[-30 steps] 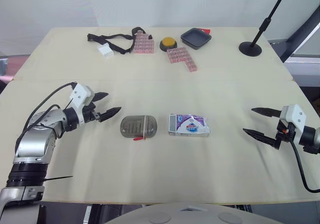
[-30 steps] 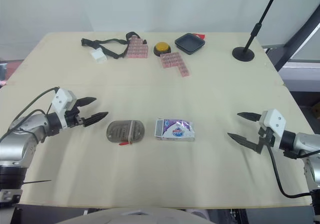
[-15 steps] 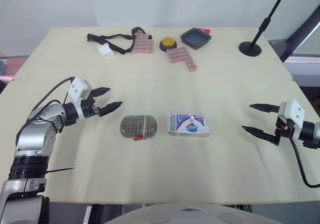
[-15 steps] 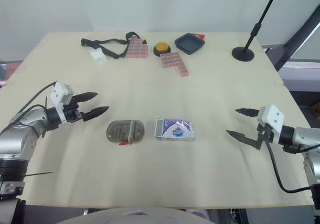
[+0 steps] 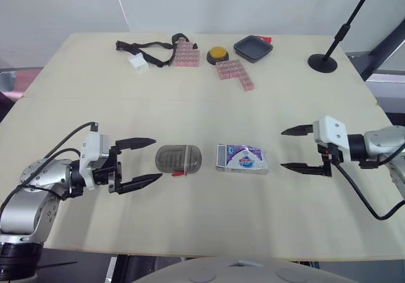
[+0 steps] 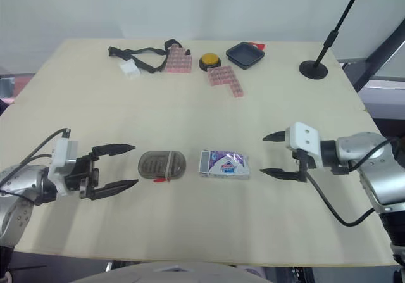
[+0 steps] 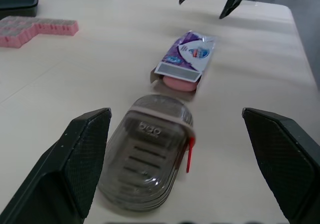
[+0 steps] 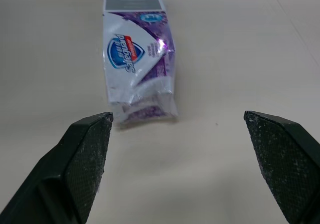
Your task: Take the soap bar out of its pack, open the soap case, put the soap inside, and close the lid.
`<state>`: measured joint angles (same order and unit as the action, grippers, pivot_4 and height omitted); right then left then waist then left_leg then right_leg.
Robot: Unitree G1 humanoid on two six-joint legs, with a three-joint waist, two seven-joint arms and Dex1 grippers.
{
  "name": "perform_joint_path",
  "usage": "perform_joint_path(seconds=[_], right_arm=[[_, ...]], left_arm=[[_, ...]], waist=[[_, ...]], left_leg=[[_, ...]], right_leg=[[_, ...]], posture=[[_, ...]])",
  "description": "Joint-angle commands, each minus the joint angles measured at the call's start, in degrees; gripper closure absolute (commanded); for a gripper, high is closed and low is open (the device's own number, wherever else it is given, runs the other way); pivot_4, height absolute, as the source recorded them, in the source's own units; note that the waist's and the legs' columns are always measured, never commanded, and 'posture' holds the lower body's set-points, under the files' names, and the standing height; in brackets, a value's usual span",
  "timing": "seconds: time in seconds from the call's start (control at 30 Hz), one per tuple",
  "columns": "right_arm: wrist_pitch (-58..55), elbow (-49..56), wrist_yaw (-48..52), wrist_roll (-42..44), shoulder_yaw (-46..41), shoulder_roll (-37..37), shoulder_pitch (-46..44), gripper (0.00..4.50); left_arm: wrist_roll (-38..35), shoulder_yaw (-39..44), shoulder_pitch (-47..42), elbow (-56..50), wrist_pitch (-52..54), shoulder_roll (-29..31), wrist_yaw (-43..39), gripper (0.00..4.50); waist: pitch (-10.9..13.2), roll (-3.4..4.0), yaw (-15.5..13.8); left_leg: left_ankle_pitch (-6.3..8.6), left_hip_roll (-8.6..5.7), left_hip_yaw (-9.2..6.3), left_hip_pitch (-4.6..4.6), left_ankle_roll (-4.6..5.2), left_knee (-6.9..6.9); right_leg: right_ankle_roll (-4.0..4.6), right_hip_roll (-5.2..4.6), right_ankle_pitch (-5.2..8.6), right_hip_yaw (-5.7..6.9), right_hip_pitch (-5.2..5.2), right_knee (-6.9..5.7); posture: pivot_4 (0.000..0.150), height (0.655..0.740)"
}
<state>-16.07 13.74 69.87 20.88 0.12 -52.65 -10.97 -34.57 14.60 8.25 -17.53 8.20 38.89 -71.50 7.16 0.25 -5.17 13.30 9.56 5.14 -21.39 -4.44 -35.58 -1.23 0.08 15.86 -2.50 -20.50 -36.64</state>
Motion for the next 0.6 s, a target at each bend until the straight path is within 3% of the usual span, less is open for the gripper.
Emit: perform_joint_path(seconds=[0.03,0.33,0.6], right_arm=[[-3.8,3.9,-2.9,-2.0,1.9,-0.3,-2.1,0.00],[-16.9,10.3,-6.7,0.9,6.1,1.6,-3.7,0.00],[-20.1,11.9,-7.8,1.7,6.4,2.0,-3.2,0.00]], left_arm=[[-0.9,1.8,2.7,-4.1,-1.6,-0.2,1.1,0.03],[1.6,-1.4,3.5,-3.6,-5.1,-0.4,0.8,0.03],[1.7,-3.0,3.7,-3.6,-5.8,-0.6,1.5,0.03]], waist=[[0.0,0.00,0.4],[0.0,0.01,0.7],[0.0,0.01,0.7]], left_leg=[[0.00,0.00,0.00,0.00,0.00,0.02],[0.00,0.00,0.00,0.09,-0.02,0.04],[0.00,0.00,0.02,0.11,-0.03,0.04]], right_leg=[[0.00,0.00,0.00,0.00,0.00,0.01],[0.00,0.01,0.00,-0.02,-0.02,0.04],[0.00,0.01,0.00,-0.05,-0.02,0.01]], posture=[[0.150,0.7400],[0.150,0.7400],[0.150,0.7400]])
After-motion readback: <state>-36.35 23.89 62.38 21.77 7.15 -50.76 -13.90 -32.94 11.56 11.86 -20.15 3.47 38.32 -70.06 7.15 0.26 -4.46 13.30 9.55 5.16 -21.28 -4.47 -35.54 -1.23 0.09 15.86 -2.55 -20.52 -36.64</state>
